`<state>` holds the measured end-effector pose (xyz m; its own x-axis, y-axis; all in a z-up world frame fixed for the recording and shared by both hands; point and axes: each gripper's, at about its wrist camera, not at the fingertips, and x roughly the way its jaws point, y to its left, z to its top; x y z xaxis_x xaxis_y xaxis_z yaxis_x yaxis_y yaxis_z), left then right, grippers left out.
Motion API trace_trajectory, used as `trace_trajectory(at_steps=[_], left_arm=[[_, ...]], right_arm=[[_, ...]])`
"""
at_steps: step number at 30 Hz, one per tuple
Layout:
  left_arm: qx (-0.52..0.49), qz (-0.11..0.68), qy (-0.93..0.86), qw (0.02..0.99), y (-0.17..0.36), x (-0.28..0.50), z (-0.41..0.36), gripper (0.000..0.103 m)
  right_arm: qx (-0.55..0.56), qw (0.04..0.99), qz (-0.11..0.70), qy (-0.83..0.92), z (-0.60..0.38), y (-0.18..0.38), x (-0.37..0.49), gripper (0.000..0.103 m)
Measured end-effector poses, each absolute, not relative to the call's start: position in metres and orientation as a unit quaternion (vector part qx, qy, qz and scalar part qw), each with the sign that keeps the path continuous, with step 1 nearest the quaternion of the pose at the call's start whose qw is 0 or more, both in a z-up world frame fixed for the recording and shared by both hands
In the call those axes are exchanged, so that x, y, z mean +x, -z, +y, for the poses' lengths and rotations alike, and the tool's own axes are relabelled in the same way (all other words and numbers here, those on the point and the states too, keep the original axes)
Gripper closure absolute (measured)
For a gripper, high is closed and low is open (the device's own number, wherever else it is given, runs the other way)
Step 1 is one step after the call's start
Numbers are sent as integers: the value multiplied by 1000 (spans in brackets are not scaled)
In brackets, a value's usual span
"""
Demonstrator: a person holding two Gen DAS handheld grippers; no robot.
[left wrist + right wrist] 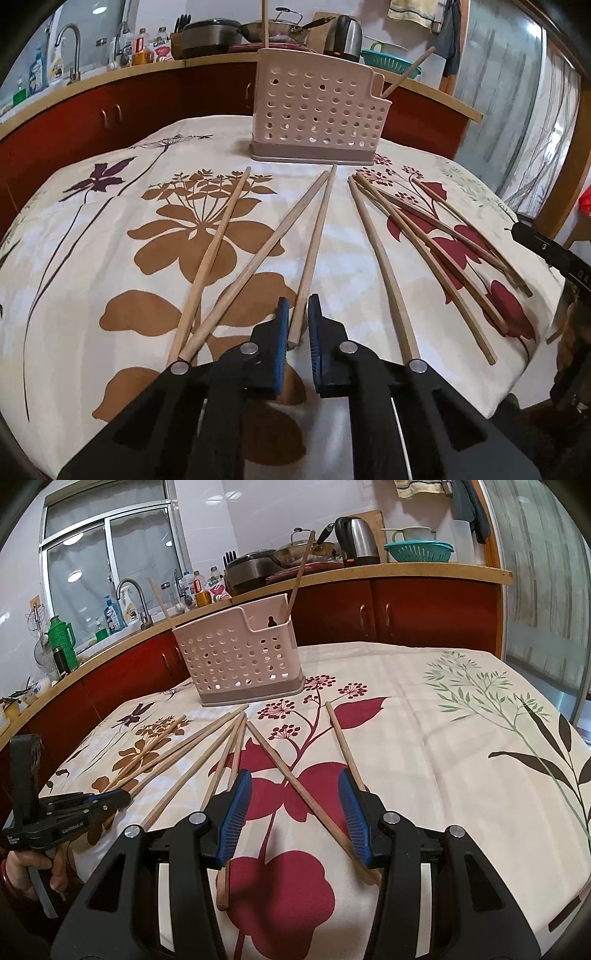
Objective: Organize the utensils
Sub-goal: 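Hold the chopstick in the left tool while the right tool approaches another chopstick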
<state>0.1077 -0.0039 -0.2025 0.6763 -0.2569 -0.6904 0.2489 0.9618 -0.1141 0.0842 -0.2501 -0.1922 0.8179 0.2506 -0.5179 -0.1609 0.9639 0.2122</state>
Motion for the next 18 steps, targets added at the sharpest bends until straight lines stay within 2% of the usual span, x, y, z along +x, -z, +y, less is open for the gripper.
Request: trace_trajectory(at_steps=[2, 5, 8, 18], left_arm=[[-3, 377, 140, 916, 203, 109, -6, 85], [7, 377, 140, 916, 203, 109, -11, 85], [16, 375, 134, 917, 204, 105, -15, 94], [3, 368, 121, 922, 203, 95, -16, 96]], right_arm=[[80, 950, 281, -108, -250, 192, 84, 56], [81, 950, 281, -106, -251, 193, 83, 56], [80, 950, 282, -105, -252, 194, 82, 56], [72, 947, 294, -108, -259, 200, 77, 56]])
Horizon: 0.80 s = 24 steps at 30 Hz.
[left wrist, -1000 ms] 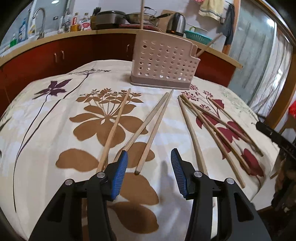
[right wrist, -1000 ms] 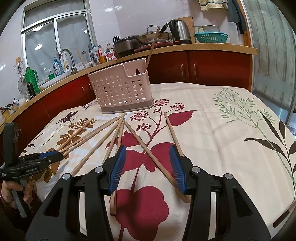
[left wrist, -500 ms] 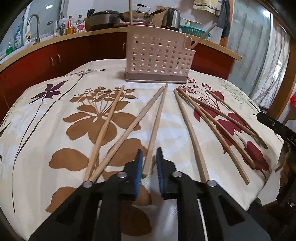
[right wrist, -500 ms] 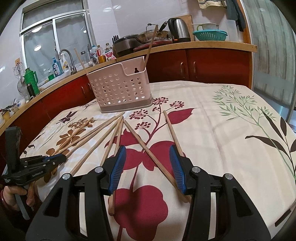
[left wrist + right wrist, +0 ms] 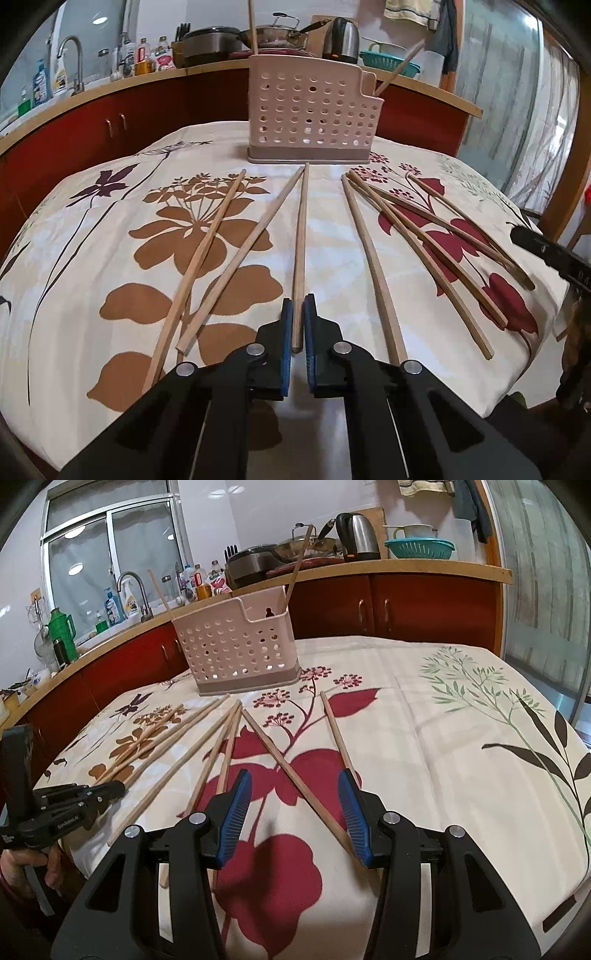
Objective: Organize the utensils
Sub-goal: 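Hold the chopstick in the left tool while the right tool approaches another chopstick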
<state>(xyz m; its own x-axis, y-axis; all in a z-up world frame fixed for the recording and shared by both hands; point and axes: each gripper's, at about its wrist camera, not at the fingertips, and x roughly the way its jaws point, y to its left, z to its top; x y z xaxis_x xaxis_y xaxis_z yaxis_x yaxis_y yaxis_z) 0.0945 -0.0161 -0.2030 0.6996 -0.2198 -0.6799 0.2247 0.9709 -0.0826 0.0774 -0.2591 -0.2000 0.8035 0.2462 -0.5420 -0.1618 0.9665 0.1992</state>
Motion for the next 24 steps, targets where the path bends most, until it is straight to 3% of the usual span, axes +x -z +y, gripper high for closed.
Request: trace_trajectory(at_steps=[11, 16, 20, 24], left_arm=[[-6, 371, 115, 922, 204, 96, -14, 96], [-8, 371, 115, 921, 204, 96, -14, 96], [-13, 372, 116, 921, 204, 96, -14, 96], [-12, 371, 115, 922, 205, 96, -14, 96]], right_arm=[[43, 941, 318, -111, -257, 218, 83, 68], [46, 934, 338, -106, -261, 228, 88, 68], [34, 930, 346, -119, -256, 228, 84, 80], [20, 933, 341, -119, -253, 229, 77, 82]])
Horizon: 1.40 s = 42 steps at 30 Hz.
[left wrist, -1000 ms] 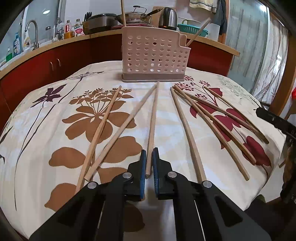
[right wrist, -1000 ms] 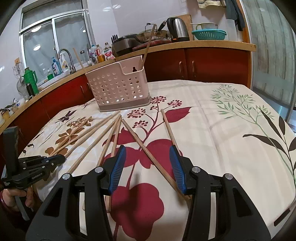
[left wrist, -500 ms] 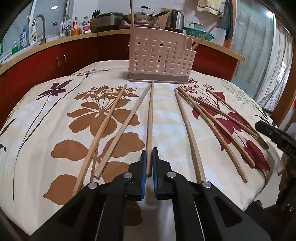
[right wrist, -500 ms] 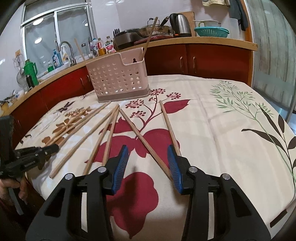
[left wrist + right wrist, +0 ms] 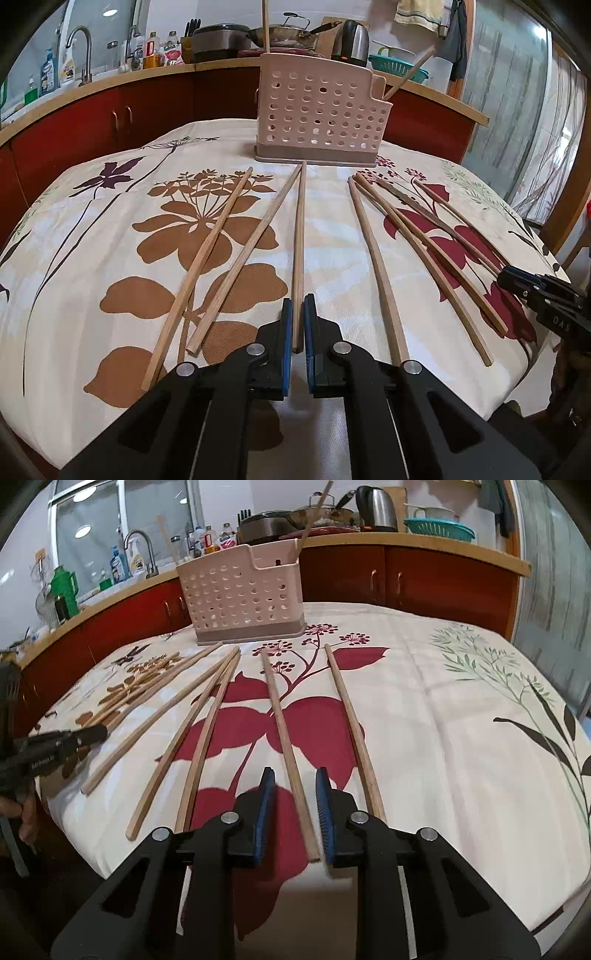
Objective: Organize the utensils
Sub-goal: 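Hold the chopstick in the left tool while the right tool approaches another chopstick, then close the right tool on a wooden chopstick, then lift both held chopsticks and carry them over the pink holder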
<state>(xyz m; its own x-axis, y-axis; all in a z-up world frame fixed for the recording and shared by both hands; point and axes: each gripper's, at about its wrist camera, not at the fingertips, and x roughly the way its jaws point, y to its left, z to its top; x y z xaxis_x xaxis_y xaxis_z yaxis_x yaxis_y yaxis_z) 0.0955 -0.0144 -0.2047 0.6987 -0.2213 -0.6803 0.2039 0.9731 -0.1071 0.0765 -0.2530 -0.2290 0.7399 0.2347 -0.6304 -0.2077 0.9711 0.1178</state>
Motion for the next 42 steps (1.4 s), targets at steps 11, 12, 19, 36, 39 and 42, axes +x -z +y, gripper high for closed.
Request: trace_trajectory(at_steps=[11, 12, 19, 36, 39, 42], left_arm=[[-12, 366, 114, 923, 205, 94, -14, 96], [-12, 366, 114, 923, 205, 94, -14, 96], [-14, 360, 113, 926, 201, 92, -13, 96], [-17, 299, 105, 948, 155, 77, -6, 96], [-16, 280, 102, 954, 143, 73, -4, 96], [-17, 262, 101, 960, 132, 70, -2, 96]], right_arm=[[9, 937, 330, -114, -253, 230, 70, 94], [9, 937, 330, -114, -253, 230, 70, 94], [3, 941, 318, -118, -247, 219, 65, 96], [13, 961, 250, -121, -246, 163, 58, 96], [15, 963, 239, -122, -246, 155, 56, 96], [15, 966, 227, -125, -245, 145, 54, 96]])
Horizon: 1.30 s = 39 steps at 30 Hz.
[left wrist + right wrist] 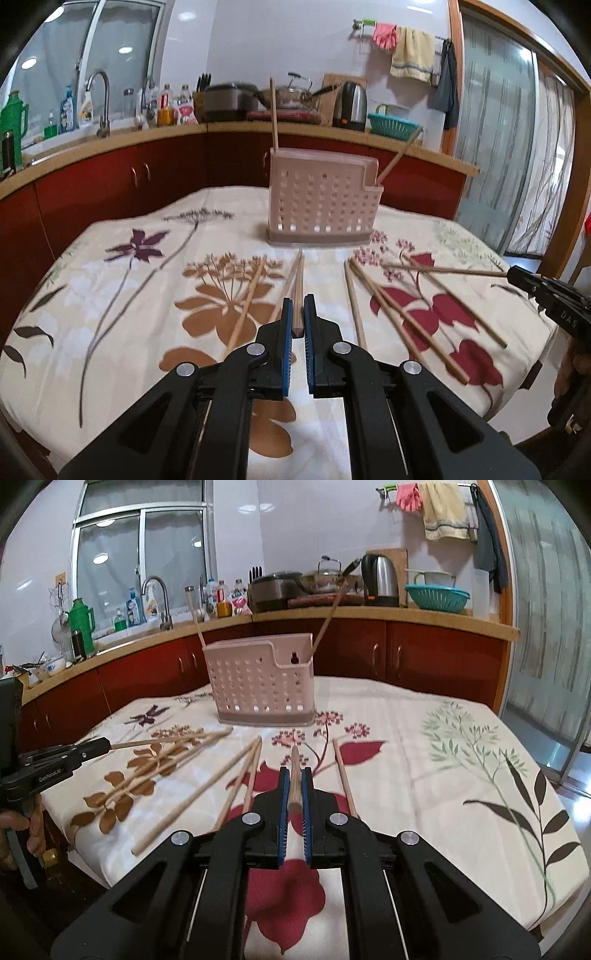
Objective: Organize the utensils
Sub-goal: 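Lift both held chopsticks and carry them over the pink holder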
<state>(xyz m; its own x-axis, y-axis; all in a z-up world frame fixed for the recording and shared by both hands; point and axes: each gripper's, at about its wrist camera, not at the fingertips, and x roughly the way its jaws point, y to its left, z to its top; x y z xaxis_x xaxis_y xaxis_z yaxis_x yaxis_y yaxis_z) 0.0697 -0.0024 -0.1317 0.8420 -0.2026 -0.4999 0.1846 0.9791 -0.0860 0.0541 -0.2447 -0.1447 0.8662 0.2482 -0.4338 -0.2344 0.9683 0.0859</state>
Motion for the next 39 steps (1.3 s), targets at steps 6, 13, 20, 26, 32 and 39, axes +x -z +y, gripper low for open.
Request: trace_trajectory(at_steps=[6, 13, 20, 26, 32, 39], left_arm=[[-18, 227, 100, 969, 105, 62, 1, 96], [-16, 203, 98, 974, 83, 60, 4, 96], [-17, 200, 103, 974, 72, 72, 6, 96], [-16, 197, 108, 974, 65, 87, 7, 96], [-17, 191, 111, 975, 58, 104, 9, 96], [-22, 182, 115, 976, 50, 122, 11, 96]], right_arm=[[14, 971, 201, -132, -241, 124, 50, 96], [10, 974, 178, -138, -236, 103, 55, 96], [6, 975, 168, -142, -231, 92, 71, 96], [5, 976, 165, -146, -228, 84, 90, 96], [3, 976, 159, -148, -223, 77, 107, 96], [6, 976, 155, -153, -217, 72, 124, 96]])
